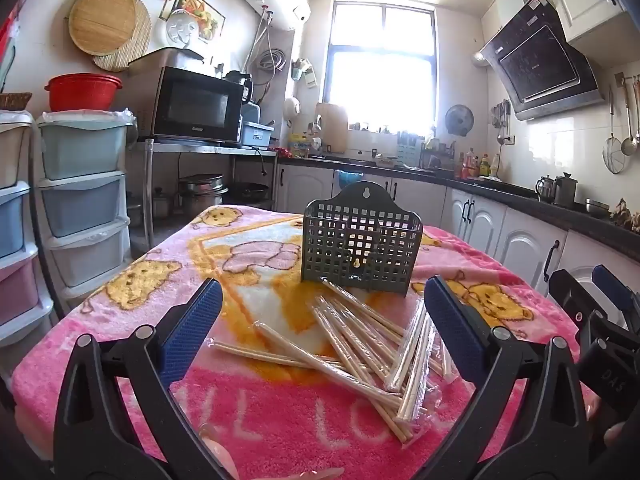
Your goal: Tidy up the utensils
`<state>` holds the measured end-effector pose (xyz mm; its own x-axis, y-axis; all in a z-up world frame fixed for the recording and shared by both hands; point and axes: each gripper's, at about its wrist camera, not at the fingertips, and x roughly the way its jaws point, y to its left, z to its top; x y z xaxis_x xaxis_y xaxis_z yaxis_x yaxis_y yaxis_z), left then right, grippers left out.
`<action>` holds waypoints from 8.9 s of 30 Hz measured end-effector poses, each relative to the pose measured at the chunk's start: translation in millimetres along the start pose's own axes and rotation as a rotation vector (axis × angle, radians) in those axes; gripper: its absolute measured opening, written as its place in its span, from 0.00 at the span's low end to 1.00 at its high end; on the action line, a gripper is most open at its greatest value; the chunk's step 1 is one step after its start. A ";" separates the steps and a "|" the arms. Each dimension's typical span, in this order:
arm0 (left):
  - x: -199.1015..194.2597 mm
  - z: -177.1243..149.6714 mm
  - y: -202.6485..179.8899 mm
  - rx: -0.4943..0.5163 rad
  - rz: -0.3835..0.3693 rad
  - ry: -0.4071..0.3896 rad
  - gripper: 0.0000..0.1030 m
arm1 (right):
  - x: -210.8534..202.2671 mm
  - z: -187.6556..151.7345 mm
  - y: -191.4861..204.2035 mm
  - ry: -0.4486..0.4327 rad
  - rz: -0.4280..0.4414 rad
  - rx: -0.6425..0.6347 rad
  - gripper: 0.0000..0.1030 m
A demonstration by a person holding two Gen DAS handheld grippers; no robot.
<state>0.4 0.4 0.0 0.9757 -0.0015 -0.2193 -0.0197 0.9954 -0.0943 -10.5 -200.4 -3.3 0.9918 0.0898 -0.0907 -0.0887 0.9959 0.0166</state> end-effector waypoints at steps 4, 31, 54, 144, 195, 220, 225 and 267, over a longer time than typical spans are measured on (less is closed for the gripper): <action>-0.4 0.1 0.2 0.000 0.001 -0.006 0.90 | -0.5 0.1 -0.5 -0.002 -0.001 -0.002 0.94; 0.6 -0.8 -1.1 0.005 0.001 -0.007 0.90 | -4.5 4.2 -4.2 -0.018 -0.002 -0.005 0.94; 1.3 -2.5 -3.0 0.007 0.004 -0.003 0.90 | -5.6 4.9 -2.9 -0.023 -0.004 -0.004 0.94; 181.9 -8.3 87.1 -0.210 -0.191 0.722 0.49 | 262.7 -22.1 -15.2 0.728 0.346 -0.090 0.43; 156.6 100.5 42.3 -0.063 -0.318 0.411 0.01 | 199.7 91.2 9.5 0.457 0.461 -0.087 0.02; 142.4 197.8 14.4 0.018 -0.405 0.216 0.00 | 164.5 188.7 29.1 0.219 0.519 -0.144 0.02; 146.3 219.0 3.9 0.031 -0.414 0.178 0.00 | 170.0 204.9 32.4 0.180 0.505 -0.147 0.02; 276.4 214.3 7.5 -0.017 -0.357 0.255 0.00 | 292.0 199.4 26.7 0.212 0.365 -0.066 0.02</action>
<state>316.8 28.1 146.7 0.8370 -0.3709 -0.4024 0.3035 0.9264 -0.2227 295.1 -149.3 169.2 0.8541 0.4291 -0.2940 -0.4428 0.8964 0.0219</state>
